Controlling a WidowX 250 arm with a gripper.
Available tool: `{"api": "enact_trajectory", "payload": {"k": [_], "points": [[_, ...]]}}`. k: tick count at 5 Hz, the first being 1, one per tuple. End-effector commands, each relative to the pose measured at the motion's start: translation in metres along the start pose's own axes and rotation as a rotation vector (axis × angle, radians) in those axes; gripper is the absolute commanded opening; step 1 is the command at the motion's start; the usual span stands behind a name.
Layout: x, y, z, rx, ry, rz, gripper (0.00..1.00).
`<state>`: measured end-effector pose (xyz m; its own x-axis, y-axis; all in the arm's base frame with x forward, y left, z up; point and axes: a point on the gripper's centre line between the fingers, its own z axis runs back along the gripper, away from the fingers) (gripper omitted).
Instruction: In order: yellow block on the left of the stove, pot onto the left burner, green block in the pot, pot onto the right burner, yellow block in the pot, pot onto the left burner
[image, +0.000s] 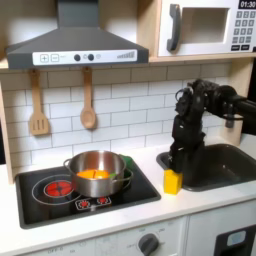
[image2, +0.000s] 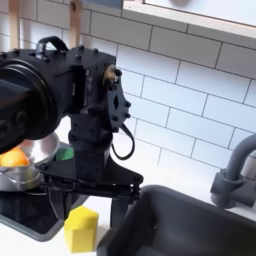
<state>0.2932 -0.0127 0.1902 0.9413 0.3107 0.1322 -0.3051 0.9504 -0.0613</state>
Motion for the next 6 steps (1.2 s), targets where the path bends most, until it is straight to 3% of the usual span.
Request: {"api": "enact_trajectory", "payload": {"k": [1, 3, 4, 6], "points": [[0.008, 0.002, -0.008, 0.017, 0.008, 0.031, 1.00], [0.019, 0.013, -0.016, 0.028, 0.024, 0.101, 1.00], [0.019, 0.018, -0.018, 0.039, 0.029, 0.109, 1.00], [0.004, 0.016, -0.014, 0.005, 0.087, 0.098, 1.00]]}}
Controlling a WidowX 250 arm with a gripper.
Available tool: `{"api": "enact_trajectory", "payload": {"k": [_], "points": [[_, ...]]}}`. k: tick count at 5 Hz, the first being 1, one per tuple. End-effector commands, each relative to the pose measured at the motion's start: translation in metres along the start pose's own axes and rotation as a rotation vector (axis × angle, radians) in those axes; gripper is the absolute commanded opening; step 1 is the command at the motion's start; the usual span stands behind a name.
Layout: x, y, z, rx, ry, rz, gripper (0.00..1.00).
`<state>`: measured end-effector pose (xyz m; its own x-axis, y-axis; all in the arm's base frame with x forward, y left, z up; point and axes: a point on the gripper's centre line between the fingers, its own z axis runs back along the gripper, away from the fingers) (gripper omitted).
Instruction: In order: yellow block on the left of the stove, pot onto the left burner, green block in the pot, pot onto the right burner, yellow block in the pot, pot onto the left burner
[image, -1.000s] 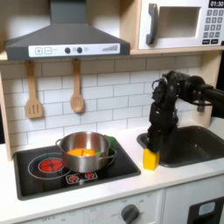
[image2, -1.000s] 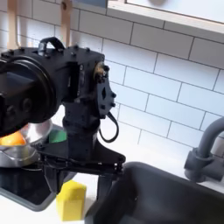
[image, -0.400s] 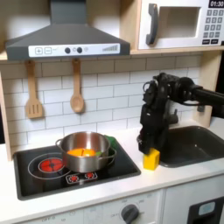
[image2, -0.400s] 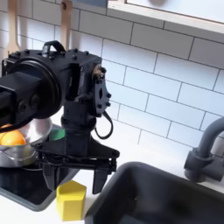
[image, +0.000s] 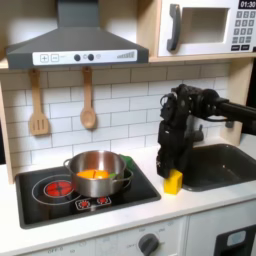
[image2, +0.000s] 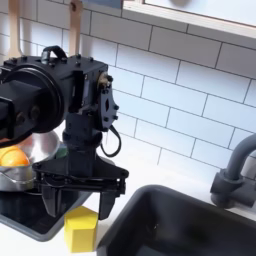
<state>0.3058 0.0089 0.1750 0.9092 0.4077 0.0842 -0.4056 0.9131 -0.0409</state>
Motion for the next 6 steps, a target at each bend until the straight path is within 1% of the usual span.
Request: {"api": "enact_trajectory", "payload": {"k": [1, 2, 3, 5, 6], "points": [[-0.025, -0.005, 0.000, -0.033, 0.079, 0.022, 1.00], [-0.025, -0.005, 0.005, -0.032, 0.052, 0.041, 1.00], [-0.020, -0.002, 0.002, -0.024, 0.049, 0.075, 1.00], [-0.016, -0.004, -0.001, -0.027, 0.038, 0.099, 1.00], [-0.015, -0.005, -0.005, -0.016, 0.043, 0.104, 1.00]]}}
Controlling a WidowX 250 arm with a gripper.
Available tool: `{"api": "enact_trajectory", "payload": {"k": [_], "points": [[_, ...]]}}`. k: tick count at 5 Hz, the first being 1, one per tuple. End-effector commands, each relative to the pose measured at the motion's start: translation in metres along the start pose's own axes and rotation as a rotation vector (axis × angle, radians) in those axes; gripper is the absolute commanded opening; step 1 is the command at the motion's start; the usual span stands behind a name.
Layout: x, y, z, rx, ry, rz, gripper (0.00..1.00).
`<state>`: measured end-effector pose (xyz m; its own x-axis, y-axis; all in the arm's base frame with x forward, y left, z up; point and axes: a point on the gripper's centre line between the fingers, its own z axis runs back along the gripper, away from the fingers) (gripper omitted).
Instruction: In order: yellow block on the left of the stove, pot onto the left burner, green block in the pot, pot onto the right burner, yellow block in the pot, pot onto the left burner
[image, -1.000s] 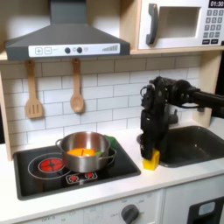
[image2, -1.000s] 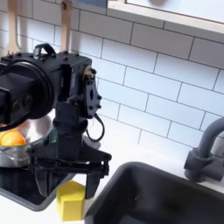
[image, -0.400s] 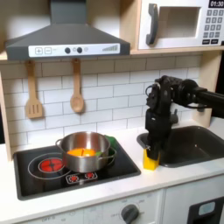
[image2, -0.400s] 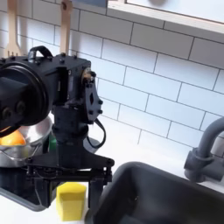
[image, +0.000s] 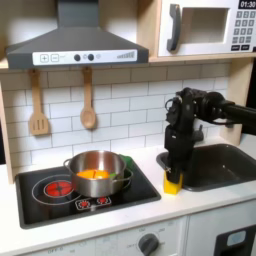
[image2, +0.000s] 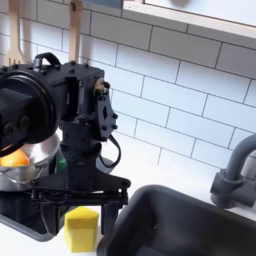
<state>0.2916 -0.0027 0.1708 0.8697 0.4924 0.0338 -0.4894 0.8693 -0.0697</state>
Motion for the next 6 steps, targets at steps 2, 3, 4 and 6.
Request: {"api": "enact_trajectory", "payload": {"k": [2, 3, 4, 6], "points": [[0.0072, 0.0004, -0.0072, 0.022, -0.011, 0.020, 1.00], [0.0090, 0.0003, -0.0088, 0.031, -0.016, 0.019, 1.00], [0.0084, 0.0018, -0.0130, 0.041, -0.010, 0.022, 1.00], [0.0101, 0.0023, -0.0147, 0.040, -0.010, 0.028, 1.00]]}}
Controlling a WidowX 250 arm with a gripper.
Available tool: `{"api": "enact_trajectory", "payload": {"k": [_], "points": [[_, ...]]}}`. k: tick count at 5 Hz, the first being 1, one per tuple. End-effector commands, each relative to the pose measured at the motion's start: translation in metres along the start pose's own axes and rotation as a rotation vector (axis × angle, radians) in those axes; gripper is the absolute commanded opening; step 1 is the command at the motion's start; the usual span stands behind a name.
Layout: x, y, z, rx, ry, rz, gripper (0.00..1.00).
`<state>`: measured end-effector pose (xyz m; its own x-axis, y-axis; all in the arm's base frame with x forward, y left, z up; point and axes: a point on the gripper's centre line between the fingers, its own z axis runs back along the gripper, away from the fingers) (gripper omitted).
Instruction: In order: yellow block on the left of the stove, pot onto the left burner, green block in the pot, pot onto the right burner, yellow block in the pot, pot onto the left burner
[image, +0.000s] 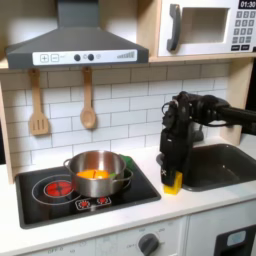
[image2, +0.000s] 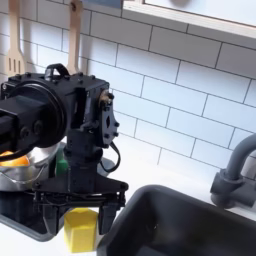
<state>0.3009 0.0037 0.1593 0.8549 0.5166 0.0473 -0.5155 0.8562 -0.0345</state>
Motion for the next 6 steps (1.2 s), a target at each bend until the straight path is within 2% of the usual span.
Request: {"api": "enact_trajectory", "payload": {"k": [1, 2, 3, 5, 6], "points": [[-0.0021, -0.0009, -0.0053, 0.004, 0.014, -0.006, 1.00], [-0.0019, -0.0001, -0.0071, 0.010, 0.011, -0.006, 1.00], [-0.0027, -0.0005, -0.0072, -0.014, 0.018, -0.025, 1.00], [-0.0028, -0.0010, -0.0079, -0.004, 0.017, -0.029, 1.00], [-0.0028, -0.0010, -0.0079, -0.004, 0.017, -0.029, 0.54]]}}
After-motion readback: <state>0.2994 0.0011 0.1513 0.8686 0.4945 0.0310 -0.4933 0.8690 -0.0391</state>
